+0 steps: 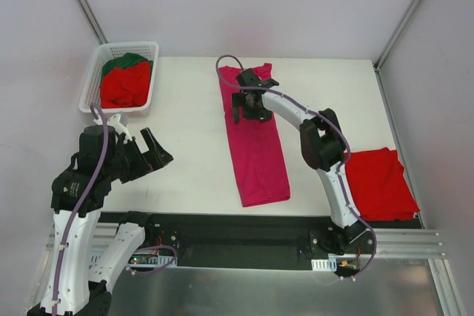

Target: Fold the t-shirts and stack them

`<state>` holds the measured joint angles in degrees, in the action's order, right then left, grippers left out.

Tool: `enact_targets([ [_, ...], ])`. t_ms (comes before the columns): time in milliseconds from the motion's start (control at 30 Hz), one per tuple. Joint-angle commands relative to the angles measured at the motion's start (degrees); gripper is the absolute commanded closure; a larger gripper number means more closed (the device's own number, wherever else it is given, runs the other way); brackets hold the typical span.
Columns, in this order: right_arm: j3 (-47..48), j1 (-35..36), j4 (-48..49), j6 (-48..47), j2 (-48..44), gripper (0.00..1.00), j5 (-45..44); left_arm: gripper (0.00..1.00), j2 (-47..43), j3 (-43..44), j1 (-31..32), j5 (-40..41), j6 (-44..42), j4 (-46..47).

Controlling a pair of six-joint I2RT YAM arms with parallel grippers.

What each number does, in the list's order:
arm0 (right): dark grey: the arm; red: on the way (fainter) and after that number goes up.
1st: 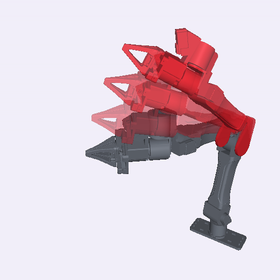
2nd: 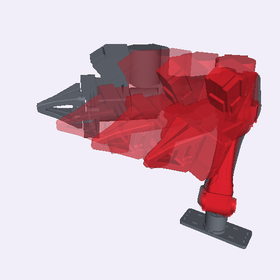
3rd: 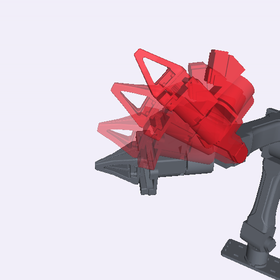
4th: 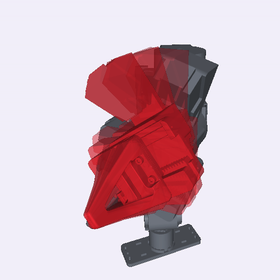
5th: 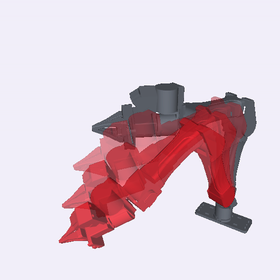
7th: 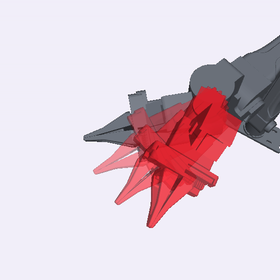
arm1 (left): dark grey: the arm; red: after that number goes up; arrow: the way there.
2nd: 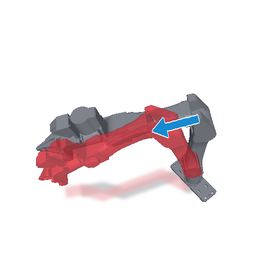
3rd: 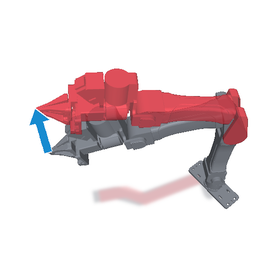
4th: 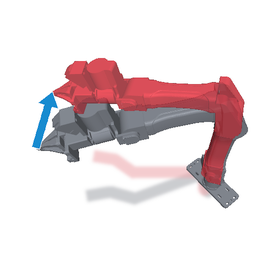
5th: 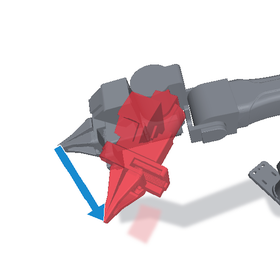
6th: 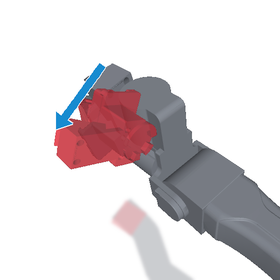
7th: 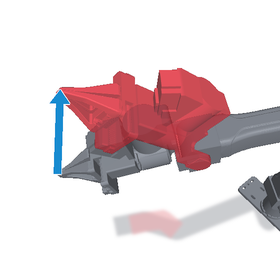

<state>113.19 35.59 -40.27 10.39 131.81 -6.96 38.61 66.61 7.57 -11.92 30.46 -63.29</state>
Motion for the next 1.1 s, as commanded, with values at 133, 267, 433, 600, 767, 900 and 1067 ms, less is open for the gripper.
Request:
enact_targets([
  [133, 0.72, 0.09, -2.79, -3.45, 2.75, 0.04, 1.95, 0.01, 1.03, 1.24, 0.51, 0.94, -0.14, -0.35],
  [267, -1.03, 0.09, -2.88, -3.36, 3.45, 0.04, 1.95, 0.01, 1.38, 1.42, 0.43, 0.85, -0.22, -0.26],
  [433, -2.79, 0.53, -2.79, -0.03, 3.63, 0.04, 1.43, 0.01, 1.56, 1.42, 0.51, 0.85, -0.22, -0.17],
  [600, -1.66, 0.88, -3.58, 4.98, 4.24, 0.04, 0.63, 0.01, 1.29, 1.42, 0.51, 0.76, -0.31, -0.17],
  [767, 5.11, 1.49, -7.80, 11.30, 7.32, 0.04, 0.11, 0.00, 0.77, 1.42, 0.51, 0.76, -0.14, -0.35],
  [900, 6.52, 1.85, -9.91, 15.00, 7.06, 0.04, -1.03, 0.01, 0.41, 1.59, 0.51, 0.94, -0.05, -0.78],
  [1067, 5.64, 3.34, -12.81, 14.66, 6.27, 0.04, -4.63, 0.01, 0.06, 1.68, 0.51, 1.20, -0.05, -1.05],
])
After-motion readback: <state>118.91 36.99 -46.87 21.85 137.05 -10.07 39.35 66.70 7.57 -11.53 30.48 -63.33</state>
